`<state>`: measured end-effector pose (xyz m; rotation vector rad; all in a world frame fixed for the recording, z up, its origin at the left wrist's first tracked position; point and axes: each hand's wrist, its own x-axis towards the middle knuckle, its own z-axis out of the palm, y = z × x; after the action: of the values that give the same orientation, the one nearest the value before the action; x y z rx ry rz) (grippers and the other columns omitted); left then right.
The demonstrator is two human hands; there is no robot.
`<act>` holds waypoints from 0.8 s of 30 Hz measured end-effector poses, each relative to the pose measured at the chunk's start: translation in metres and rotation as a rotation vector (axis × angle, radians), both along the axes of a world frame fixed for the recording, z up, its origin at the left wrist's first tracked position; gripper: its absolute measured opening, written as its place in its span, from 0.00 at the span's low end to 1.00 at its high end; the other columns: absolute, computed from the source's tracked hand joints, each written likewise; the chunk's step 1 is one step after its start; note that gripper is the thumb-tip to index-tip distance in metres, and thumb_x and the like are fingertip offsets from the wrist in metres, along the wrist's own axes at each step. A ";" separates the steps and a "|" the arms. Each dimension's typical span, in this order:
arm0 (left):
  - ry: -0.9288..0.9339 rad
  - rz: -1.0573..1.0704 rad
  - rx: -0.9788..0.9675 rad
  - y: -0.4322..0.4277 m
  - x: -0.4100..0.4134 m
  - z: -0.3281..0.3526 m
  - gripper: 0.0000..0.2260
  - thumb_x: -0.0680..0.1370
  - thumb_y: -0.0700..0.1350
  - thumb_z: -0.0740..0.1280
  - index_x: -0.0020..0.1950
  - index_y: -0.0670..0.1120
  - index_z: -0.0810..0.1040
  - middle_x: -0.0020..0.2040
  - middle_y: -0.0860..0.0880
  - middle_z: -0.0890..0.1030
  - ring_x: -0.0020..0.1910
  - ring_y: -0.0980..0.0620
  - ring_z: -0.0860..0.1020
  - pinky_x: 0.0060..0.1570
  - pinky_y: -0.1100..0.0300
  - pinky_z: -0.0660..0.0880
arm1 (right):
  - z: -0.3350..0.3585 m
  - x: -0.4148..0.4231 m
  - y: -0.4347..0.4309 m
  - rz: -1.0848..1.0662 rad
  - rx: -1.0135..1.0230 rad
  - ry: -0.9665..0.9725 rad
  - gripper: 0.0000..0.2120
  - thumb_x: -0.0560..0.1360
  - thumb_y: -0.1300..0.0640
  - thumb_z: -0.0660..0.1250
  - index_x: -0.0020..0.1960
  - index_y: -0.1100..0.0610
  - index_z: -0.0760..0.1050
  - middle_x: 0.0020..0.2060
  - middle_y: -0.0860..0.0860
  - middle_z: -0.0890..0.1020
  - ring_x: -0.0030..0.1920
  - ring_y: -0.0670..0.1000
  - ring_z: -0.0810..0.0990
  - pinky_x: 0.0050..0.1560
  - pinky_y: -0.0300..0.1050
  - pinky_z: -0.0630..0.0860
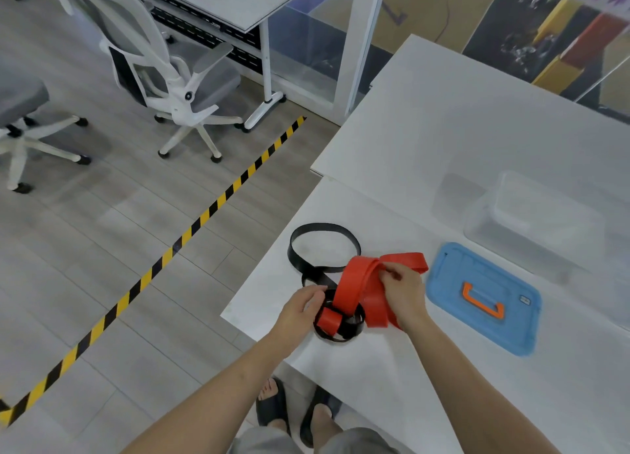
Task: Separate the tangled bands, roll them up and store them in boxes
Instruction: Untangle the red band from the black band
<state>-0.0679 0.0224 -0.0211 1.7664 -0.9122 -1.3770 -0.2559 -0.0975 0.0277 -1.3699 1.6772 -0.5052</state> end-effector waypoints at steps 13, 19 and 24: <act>-0.006 -0.002 -0.082 0.005 0.013 0.005 0.24 0.79 0.43 0.74 0.66 0.68 0.71 0.61 0.57 0.80 0.61 0.55 0.79 0.58 0.66 0.74 | 0.038 -0.007 -0.011 -0.294 0.183 -0.633 0.13 0.85 0.63 0.63 0.64 0.59 0.83 0.59 0.58 0.85 0.55 0.56 0.84 0.56 0.52 0.82; 0.056 0.219 -0.172 -0.009 0.035 0.018 0.16 0.81 0.43 0.71 0.66 0.57 0.75 0.63 0.54 0.81 0.67 0.50 0.77 0.69 0.45 0.75 | 0.022 -0.025 0.003 0.070 -0.109 -0.023 0.21 0.83 0.63 0.62 0.66 0.41 0.78 0.48 0.49 0.84 0.44 0.51 0.82 0.44 0.40 0.75; 0.008 0.162 -0.098 -0.016 0.038 0.018 0.13 0.81 0.45 0.70 0.65 0.55 0.76 0.62 0.53 0.80 0.65 0.48 0.77 0.68 0.43 0.75 | 0.000 -0.020 0.019 0.509 -0.008 0.315 0.25 0.81 0.63 0.62 0.75 0.47 0.72 0.60 0.50 0.83 0.59 0.54 0.82 0.55 0.40 0.69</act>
<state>-0.0296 0.0067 -0.0030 1.7190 -0.8001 -1.2150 -0.2759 -0.0790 0.0274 -1.8765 1.4785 -0.0016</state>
